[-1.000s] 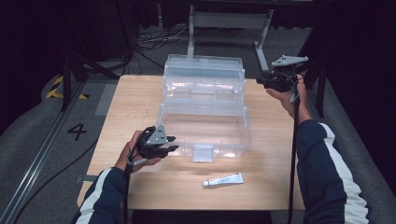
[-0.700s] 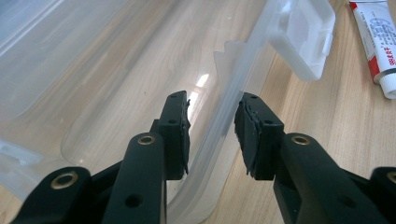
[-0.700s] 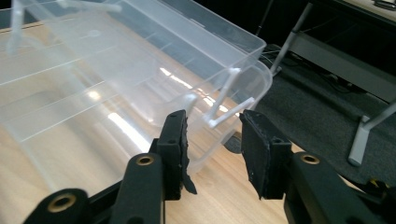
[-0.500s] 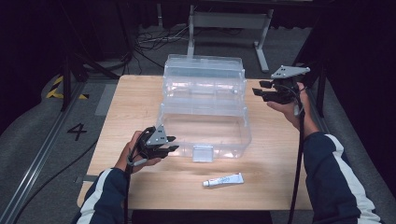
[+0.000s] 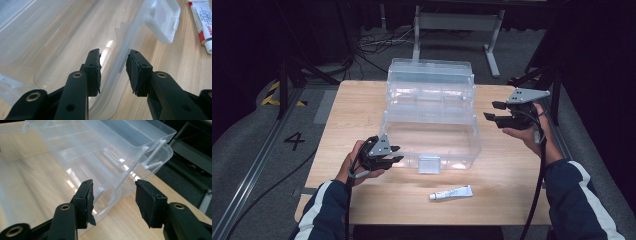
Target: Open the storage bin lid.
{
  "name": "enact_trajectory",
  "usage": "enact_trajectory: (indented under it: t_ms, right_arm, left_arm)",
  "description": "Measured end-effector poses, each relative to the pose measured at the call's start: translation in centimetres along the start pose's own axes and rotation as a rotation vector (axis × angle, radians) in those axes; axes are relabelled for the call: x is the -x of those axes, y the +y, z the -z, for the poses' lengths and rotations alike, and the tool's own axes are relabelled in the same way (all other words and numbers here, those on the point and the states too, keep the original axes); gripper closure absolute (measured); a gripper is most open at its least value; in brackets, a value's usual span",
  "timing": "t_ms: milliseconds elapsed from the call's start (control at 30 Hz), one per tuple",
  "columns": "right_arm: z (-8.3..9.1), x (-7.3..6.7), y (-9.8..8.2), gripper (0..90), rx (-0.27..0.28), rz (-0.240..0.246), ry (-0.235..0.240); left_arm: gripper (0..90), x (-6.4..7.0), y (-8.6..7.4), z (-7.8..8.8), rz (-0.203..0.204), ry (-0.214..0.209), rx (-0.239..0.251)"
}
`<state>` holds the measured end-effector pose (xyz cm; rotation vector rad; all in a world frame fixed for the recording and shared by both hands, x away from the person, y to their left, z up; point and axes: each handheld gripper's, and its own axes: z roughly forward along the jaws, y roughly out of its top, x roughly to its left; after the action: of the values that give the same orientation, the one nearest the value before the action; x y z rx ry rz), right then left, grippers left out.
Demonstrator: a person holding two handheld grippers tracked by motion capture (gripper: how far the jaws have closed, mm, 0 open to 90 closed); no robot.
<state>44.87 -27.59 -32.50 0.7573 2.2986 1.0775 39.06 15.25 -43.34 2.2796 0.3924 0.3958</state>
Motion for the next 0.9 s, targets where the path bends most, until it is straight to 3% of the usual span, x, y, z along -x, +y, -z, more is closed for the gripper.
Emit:
enact_trajectory:
  t_ms: [267, 633, 700, 900]
  right_arm:
    - [1.3, -2.3, -1.6, 46.2, -0.017, 0.049, 0.059]
    - [1.6, -4.9, -3.8, 45.7, -0.036, 0.061, 0.123]
    - [1.6, -5.8, -4.3, 45.4, -0.053, 0.087, 0.137]
    - [1.6, -7.0, -5.1, 45.1, -0.07, 0.095, 0.159]
  left_arm:
    - [63.4, 0.4, 0.1, 0.0, 0.007, 0.021, -0.002]
    - [61.0, 0.6, 0.2, 0.3, 0.016, 0.018, 0.01]
    - [56.4, 0.6, 0.3, 0.5, 0.024, 0.035, 0.018]
    - [46.1, 0.8, 0.2, 1.1, 0.034, 0.067, 0.012]
